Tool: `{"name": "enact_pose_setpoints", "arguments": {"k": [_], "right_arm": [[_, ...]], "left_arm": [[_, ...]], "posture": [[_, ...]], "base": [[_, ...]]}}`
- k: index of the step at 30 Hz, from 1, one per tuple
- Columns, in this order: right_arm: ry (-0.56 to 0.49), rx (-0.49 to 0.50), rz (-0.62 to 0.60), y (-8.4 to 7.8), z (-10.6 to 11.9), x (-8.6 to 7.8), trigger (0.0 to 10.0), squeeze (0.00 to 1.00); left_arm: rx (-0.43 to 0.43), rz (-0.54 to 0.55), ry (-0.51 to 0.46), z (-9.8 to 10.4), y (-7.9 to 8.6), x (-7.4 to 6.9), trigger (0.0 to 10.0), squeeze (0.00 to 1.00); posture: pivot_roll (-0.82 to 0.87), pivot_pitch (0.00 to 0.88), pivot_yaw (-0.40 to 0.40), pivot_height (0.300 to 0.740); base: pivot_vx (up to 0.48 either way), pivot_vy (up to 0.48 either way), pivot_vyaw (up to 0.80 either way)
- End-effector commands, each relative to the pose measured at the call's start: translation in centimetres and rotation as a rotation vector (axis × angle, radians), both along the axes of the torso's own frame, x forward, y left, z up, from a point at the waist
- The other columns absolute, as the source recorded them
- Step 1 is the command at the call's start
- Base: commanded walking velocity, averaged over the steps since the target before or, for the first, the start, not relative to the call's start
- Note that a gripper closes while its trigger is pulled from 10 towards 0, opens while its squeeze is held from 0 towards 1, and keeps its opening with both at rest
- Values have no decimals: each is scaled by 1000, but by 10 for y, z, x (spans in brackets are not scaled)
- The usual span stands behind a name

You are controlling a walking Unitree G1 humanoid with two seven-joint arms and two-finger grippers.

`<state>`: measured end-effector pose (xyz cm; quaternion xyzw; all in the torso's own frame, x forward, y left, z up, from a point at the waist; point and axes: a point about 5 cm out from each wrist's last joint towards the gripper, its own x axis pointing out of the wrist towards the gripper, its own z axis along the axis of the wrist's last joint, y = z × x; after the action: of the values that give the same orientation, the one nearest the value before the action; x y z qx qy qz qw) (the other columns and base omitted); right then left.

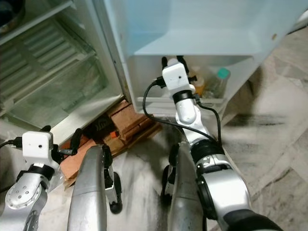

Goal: Restocking fridge

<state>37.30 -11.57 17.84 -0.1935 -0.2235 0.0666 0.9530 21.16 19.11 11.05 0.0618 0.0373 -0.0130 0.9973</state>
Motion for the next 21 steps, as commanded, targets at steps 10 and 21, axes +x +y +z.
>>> {"name": "enact_pose_setpoints", "arguments": {"k": [10, 21], "right_arm": [[-66, -1, 60, 14, 16, 1, 10000, 0], [-109, 15, 46, 17, 31, 7, 10000, 0]], "left_arm": [[-23, 17, 30, -9, -2, -1, 10000, 0], [-11, 17, 28, -9, -1, -2, 10000, 0]], "posture": [[247, 302, 19, 534], [257, 310, 24, 534]], "base": [[0, 31, 0], [0, 158, 0]]}}
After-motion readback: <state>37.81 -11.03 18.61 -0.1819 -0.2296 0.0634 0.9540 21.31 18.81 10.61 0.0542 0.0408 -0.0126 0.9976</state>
